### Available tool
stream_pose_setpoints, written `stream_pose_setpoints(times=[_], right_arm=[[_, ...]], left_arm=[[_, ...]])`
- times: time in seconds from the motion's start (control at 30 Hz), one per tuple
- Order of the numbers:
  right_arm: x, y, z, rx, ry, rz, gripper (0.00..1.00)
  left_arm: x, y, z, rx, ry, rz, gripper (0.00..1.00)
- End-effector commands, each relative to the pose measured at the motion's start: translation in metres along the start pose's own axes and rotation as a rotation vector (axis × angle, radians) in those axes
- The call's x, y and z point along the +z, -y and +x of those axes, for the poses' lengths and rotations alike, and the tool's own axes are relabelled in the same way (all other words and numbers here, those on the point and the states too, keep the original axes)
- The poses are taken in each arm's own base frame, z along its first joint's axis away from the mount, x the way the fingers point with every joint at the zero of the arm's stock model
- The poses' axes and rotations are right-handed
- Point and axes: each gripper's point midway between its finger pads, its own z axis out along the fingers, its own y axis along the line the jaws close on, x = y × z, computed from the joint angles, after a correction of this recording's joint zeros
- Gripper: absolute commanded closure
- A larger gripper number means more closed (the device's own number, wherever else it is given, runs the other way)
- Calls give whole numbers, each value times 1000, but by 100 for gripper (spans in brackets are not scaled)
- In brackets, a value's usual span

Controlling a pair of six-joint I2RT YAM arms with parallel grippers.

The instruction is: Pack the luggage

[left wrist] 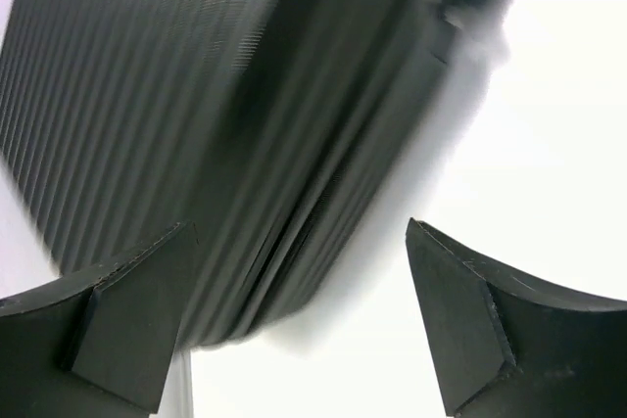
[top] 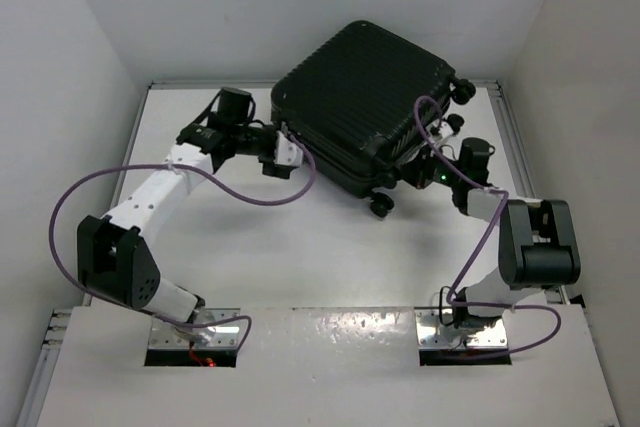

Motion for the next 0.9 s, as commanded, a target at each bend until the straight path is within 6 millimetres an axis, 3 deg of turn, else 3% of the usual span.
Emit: stream_pose_setpoints(times=[0.0, 0.07, 0.2, 0.23, 0.43, 0.5, 0.57, 0.6, 0.67, 0.7, 0.73, 0.87], right_arm=[[-30, 50, -41, -31, 111, 222, 100], [-35, 49, -44, -48, 110, 208, 100], [-43, 43, -35, -48, 83, 160, 100], [-45, 40, -31, -41, 80, 145, 100], [-52, 25, -15, 14, 73, 122, 100], [-55, 19, -16, 32, 90, 120, 100], [-56, 16, -14, 44, 100, 118, 100], [-57, 12, -13, 46, 108, 113, 100], [-58, 7, -3, 65, 104, 114, 100], [-59, 5, -5, 58, 111, 118, 100], [-61, 2, -2, 59, 115, 124, 100], [-61, -13, 17, 75, 92, 123, 100]], left_arm=[[23, 22, -25, 198, 116, 112, 7], [45, 35, -33, 213, 164, 173, 7], [81, 26, -59, 282, 242, 190, 7], [95, 29, -56, 265, 255, 210, 6], [141, 10, -111, 315, 393, 131, 3], [163, 13, -113, 306, 372, 131, 3], [181, 2, -120, 268, 352, 62, 6], [193, -8, -116, 255, 346, 20, 6], [210, -10, -110, 192, 316, 17, 7], [216, -21, -116, 181, 307, -12, 7], [229, -22, -107, 150, 296, -25, 7], [243, -26, -99, 93, 277, -78, 7]])
